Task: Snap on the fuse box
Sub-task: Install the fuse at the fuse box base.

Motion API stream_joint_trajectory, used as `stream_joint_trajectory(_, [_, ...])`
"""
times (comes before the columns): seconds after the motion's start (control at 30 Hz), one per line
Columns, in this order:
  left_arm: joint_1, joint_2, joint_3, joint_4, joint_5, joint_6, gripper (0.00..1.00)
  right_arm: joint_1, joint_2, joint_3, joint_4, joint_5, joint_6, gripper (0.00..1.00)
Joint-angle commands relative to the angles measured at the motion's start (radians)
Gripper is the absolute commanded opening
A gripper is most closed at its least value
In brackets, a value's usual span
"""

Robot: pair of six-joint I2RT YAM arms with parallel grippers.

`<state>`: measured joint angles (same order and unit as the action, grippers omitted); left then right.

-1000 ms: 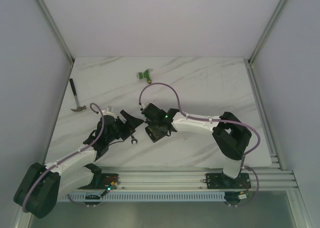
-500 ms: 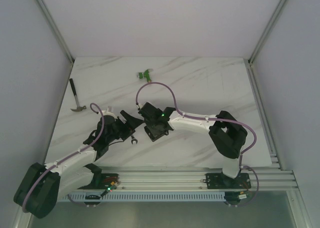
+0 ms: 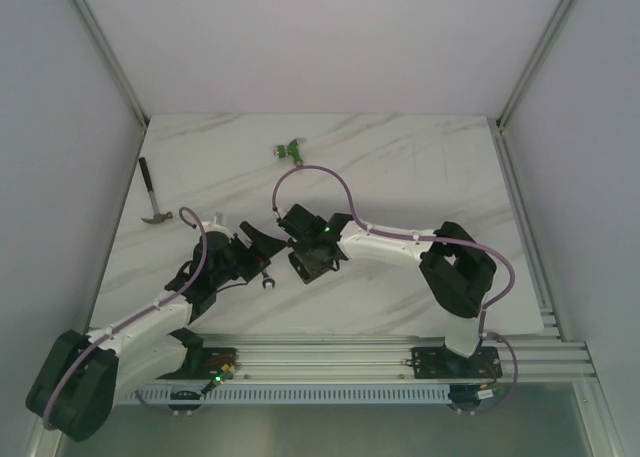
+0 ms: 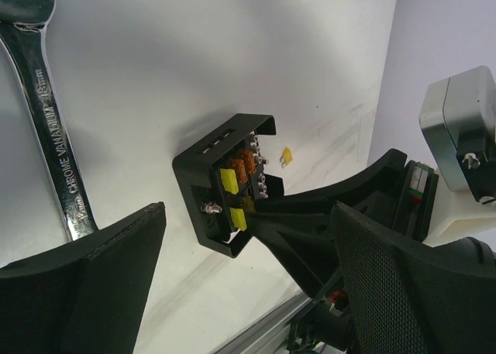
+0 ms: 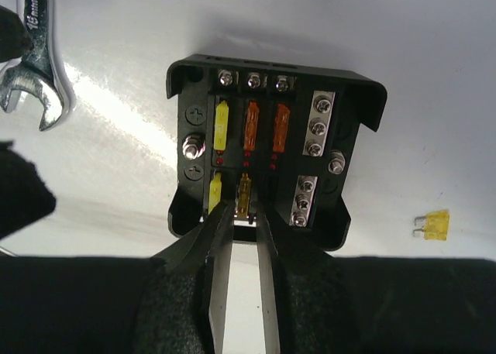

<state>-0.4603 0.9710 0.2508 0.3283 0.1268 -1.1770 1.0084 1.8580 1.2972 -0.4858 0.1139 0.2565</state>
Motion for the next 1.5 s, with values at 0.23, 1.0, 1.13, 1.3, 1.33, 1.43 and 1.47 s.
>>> stream_joint_trajectory(0.23, [-0.015, 0.044, 0.018, -0.021, 0.031, 0.008, 0.89, -0.013, -0.102, -0.023, 0.004, -0.054, 0.008, 0.23])
stream_joint_trajectory(1.0, [-0.133, 0.288, 0.128, -0.019, 0.024, 0.027, 0.6, -0.068, -0.029, -0.067, 0.062, -0.138, 0.051, 0.13])
stream_joint_trajectory(1.13, [-0.144, 0.308, 0.127, -0.018, 0.016, 0.017, 0.57, -0.07, -0.024, -0.077, 0.057, -0.153, 0.057, 0.1])
stream_joint_trajectory(1.3, [-0.155, 0.334, 0.13, -0.017, 0.008, 0.006, 0.52, -0.07, -0.014, -0.089, 0.033, -0.156, 0.063, 0.03])
stream_joint_trajectory(1.33, [-0.157, 0.339, 0.13, -0.017, 0.007, 0.005, 0.51, -0.07, -0.008, -0.09, 0.024, -0.155, 0.063, 0.0])
stream_joint_trajectory(1.43, [-0.158, 0.351, 0.131, -0.017, 0.002, 0.002, 0.49, -0.07, 0.005, -0.107, 0.002, -0.156, 0.063, 0.0])
stream_joint_trajectory(1.47, [-0.158, 0.356, 0.131, -0.018, 0.001, 0.0, 0.48, -0.068, 0.007, -0.114, -0.006, -0.155, 0.061, 0.0])
